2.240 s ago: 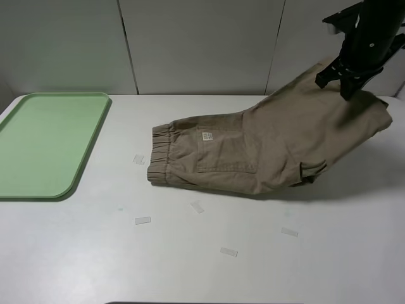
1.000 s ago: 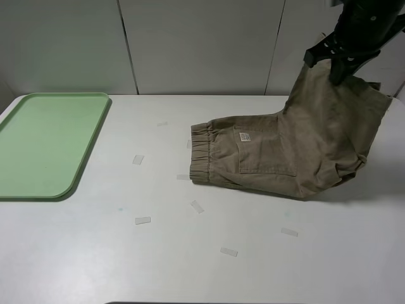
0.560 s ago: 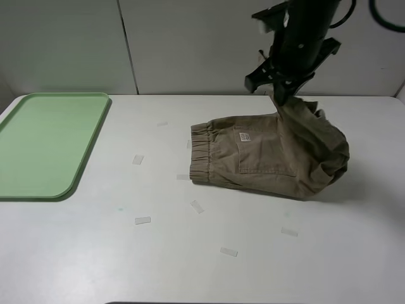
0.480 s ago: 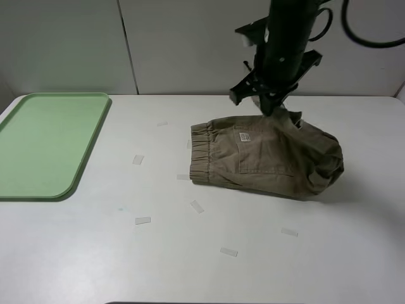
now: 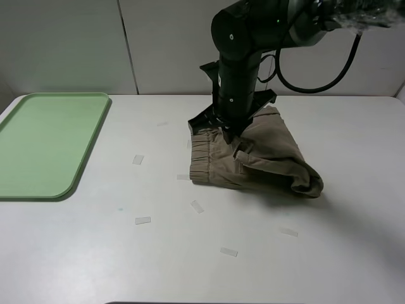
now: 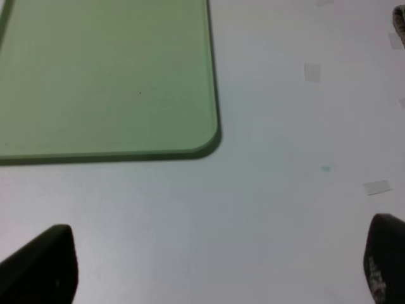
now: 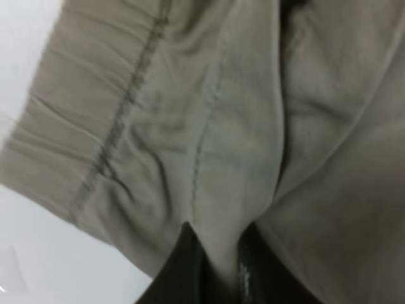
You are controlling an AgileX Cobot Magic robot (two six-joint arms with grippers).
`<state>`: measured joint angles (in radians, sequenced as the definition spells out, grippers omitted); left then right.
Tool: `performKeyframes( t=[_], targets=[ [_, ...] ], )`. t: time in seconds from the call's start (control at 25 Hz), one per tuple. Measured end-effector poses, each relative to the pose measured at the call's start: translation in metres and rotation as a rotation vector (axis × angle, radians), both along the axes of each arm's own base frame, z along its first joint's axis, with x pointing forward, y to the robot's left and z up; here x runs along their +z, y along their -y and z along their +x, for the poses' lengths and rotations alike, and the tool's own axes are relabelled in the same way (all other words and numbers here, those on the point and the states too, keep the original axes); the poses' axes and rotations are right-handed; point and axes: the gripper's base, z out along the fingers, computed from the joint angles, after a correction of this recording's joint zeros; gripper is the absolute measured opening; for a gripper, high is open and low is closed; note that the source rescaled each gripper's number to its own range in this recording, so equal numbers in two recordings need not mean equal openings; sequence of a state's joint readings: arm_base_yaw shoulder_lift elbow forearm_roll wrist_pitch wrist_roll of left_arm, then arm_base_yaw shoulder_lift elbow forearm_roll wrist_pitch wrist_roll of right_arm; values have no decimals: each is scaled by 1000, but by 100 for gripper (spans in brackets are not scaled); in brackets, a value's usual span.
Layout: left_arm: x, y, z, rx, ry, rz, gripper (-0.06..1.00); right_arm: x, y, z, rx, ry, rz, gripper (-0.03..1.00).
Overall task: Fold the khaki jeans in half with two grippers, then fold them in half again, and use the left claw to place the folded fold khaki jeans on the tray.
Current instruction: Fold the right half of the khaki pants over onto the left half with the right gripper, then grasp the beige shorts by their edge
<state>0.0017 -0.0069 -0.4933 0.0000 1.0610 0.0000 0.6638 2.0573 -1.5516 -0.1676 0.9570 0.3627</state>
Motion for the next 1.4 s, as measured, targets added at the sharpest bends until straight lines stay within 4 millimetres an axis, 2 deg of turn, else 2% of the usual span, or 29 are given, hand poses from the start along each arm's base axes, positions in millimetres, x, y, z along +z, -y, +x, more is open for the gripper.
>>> performKeyframes(
  t=[0.04,0.12,0.16,0.28,0.32,0.36,0.4,0.52,0.76,0.96,1.2,1.4],
  targets=[
    [0,0,0,0,0,0,89,0,-1,1,-17,9,18,8],
    [0,0,0,0,0,0,89,1,-3,2,-43,17,42,15],
    [0,0,0,0,0,0,89,1,-3,2,-52,19,51,25],
    [0,0,0,0,0,0,89,1,-6,1,-76,6,87,76],
    [0,0,0,0,0,0,89,1,-7,0,-85,1,103,86],
    [0,0,0,0,0,0,89,1,-7,0,-85,1,103,86],
    [0,0,0,0,0,0,89,1,-9,0,-100,-10,131,95],
    [0,0,0,0,0,0,89,1,-10,-1,-106,-15,139,99],
    [0,0,0,0,0,0,89,8,-9,-2,-58,-7,133,100],
    [0,0,0,0,0,0,89,38,0,-13,10,-7,108,100],
    [0,0,0,0,0,0,89,77,20,-38,146,-76,12,100],
    [0,0,0,0,0,0,89,110,36,-58,198,-22,38,100]
  ],
)
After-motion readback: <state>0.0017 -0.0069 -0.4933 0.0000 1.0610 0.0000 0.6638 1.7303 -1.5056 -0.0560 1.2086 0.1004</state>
